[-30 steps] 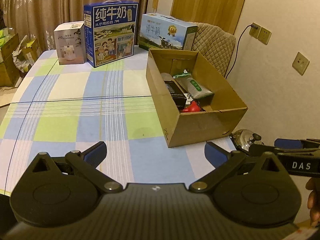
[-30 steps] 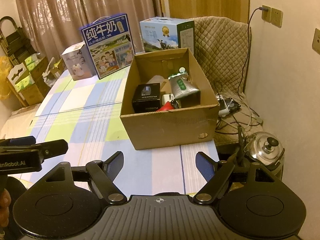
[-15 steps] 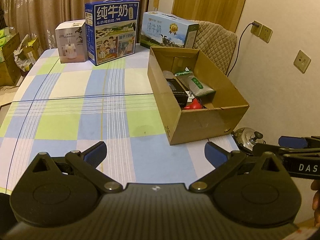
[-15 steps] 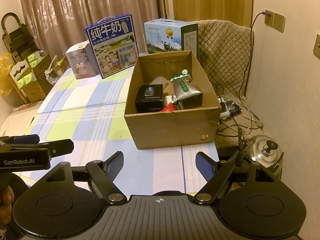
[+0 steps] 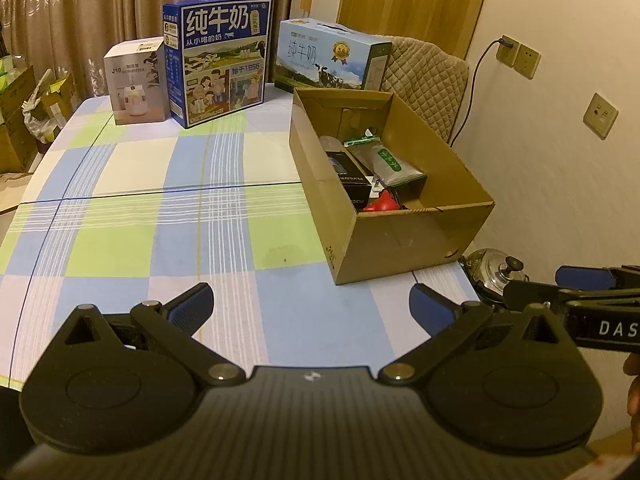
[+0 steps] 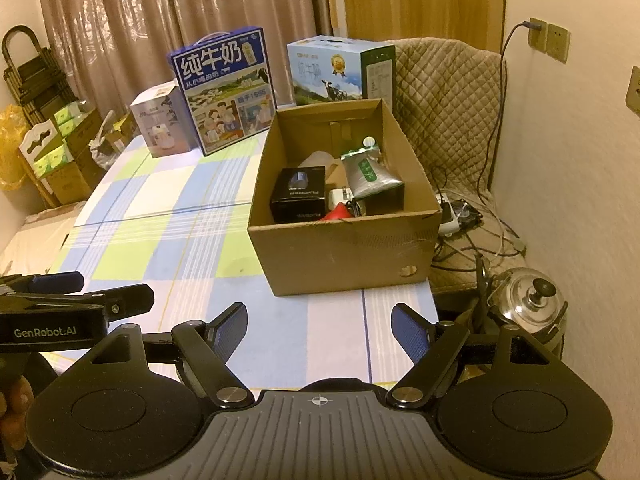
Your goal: Organize objects
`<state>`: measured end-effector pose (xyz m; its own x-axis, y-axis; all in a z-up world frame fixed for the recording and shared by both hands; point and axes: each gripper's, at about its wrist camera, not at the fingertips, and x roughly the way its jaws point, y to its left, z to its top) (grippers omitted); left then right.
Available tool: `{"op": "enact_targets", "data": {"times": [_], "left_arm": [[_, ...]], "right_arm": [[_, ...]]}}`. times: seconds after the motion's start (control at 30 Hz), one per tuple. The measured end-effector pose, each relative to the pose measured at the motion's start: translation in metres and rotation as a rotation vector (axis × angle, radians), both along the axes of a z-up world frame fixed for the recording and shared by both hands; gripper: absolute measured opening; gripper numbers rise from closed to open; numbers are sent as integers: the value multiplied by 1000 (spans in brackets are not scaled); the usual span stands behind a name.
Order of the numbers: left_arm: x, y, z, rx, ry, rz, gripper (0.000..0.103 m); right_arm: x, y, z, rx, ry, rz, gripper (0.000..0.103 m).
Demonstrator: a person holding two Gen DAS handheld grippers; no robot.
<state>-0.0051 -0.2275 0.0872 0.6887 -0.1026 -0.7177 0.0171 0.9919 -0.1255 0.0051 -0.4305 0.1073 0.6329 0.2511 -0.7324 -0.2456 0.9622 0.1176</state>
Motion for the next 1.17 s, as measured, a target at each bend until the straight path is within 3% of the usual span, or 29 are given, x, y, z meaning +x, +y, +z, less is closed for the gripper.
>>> {"op": "enact_targets", "data": {"times": [1.17], "left_arm": [[-3, 2, -6, -21, -12, -9, 102]], "right_arm": [[3, 0, -5, -6, 10, -1, 76]]}}
